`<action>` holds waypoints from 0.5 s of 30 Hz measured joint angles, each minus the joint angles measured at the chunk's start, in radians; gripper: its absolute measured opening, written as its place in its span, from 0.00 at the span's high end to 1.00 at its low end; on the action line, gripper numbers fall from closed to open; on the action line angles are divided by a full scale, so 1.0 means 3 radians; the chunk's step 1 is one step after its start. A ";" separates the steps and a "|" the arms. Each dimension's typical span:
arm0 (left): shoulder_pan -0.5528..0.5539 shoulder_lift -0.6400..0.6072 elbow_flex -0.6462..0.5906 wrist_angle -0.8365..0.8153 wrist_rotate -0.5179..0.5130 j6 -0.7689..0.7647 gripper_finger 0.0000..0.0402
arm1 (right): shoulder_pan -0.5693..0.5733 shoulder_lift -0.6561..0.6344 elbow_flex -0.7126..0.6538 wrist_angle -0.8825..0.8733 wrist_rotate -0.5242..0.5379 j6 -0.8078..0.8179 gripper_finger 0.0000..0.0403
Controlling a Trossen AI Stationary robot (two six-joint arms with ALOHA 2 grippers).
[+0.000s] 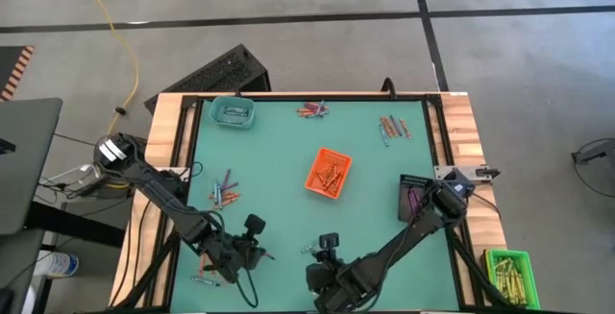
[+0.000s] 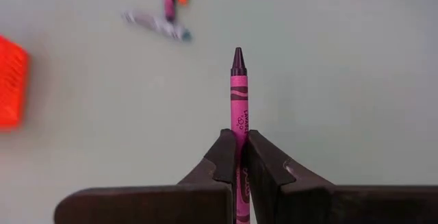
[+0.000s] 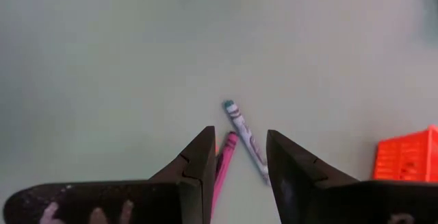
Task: Sort crayons
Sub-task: Put the violet crayon into black bin
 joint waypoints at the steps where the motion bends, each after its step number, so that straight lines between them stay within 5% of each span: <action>1: 0.0021 -0.0001 0.0017 0.0051 -0.0013 0.0087 1.00 | 0.0020 0.0000 0.0000 -0.0031 0.0040 0.0044 0.70; 15: 0.0418 -0.0006 0.0035 0.1022 0.0287 0.0960 1.00 | 0.0317 -0.0001 0.0000 -0.1004 0.0426 0.1124 0.70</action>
